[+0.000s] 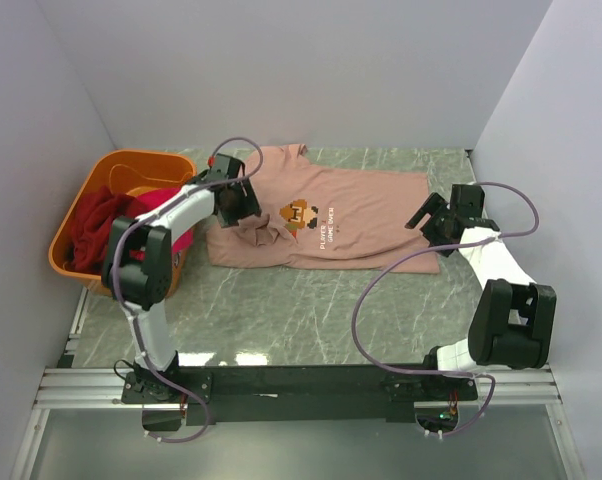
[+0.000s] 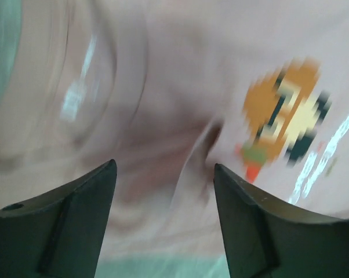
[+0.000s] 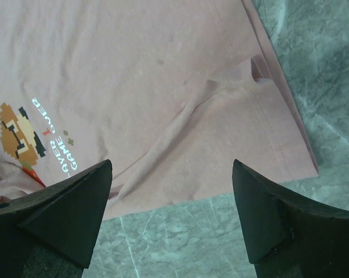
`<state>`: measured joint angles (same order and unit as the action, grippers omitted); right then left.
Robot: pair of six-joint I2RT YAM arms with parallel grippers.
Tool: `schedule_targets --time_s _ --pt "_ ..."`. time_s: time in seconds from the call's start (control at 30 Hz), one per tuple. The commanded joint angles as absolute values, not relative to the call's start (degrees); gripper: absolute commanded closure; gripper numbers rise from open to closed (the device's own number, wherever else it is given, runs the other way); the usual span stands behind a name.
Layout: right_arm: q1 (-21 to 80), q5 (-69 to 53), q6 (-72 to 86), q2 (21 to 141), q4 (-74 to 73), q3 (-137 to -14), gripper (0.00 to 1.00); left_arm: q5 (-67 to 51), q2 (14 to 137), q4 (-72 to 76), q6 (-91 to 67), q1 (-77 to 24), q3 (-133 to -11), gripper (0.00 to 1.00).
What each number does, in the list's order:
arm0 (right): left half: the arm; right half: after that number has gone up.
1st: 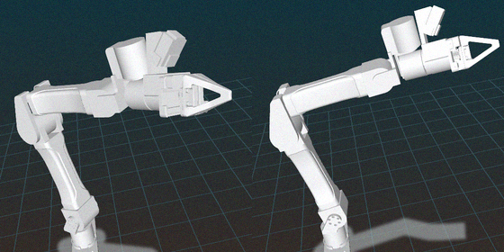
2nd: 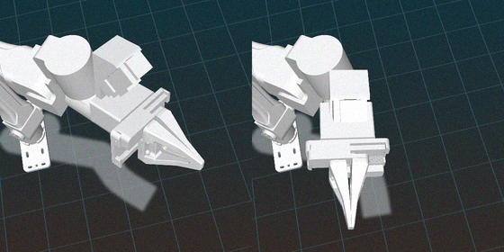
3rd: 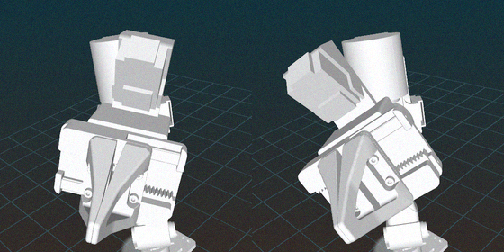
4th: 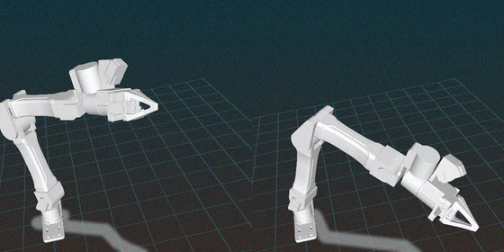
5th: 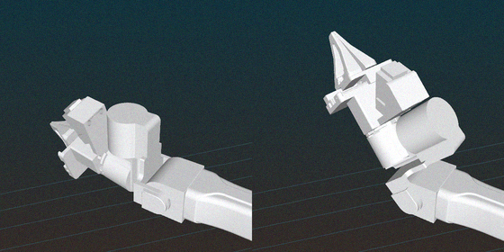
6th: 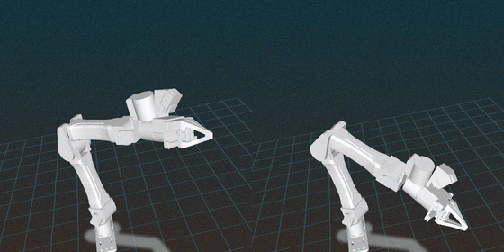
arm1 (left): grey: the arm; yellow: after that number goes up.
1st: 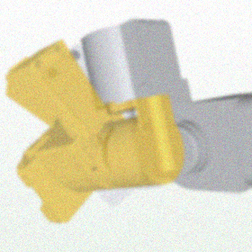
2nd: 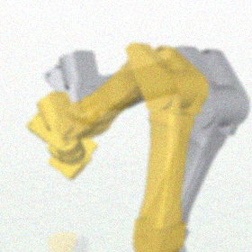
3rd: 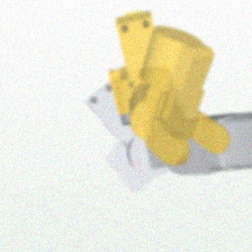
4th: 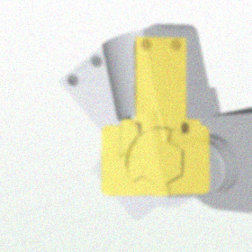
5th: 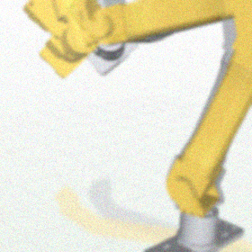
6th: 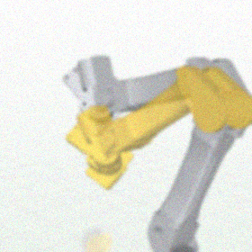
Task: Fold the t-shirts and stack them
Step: Fold the tshirt
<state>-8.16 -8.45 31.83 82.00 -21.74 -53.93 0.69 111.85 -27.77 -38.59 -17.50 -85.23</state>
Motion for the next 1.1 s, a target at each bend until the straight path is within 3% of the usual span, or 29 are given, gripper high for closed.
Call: schedule_targets --time_s 0.0,0.2,0.27,0.43,0.57,0.6,1.07 --pt "-7.91 -8.44 31.29 80.42 -21.53 -53.35 0.10 -1.76 102.50 -24.44 -40.86 -18.81 -79.03 0.30" --pt "-8.00 -7.03 32.17 81.91 -22.68 -52.82 0.11 -0.18 106.25 -26.27 -42.27 -20.56 -74.44 0.45" --pt "-7.91 -7.21 31.99 81.56 -22.33 -52.47 0.11 -0.18 107.14 -25.58 -42.45 -20.83 -74.53 0.46" --pt "-8.00 -6.24 31.90 81.04 -22.67 -52.03 0.11 9.04 108.54 -26.36 -44.73 -20.92 -76.55 0.56" --pt "-8.00 -5.71 31.90 81.30 -23.55 -52.03 0.11 10.73 109.25 -25.49 -44.74 -20.92 -78.22 0.83" --pt "-8.00 -5.71 31.82 81.39 -23.55 -51.86 0.12 10.55 109.34 -25.23 -44.56 -20.92 -78.83 0.99" --pt "-8.00 -4.66 30.59 81.03 -24.69 -51.94 0.12 11.43 118.29 -28.83 -44.03 -19.34 -95.27 0.96"
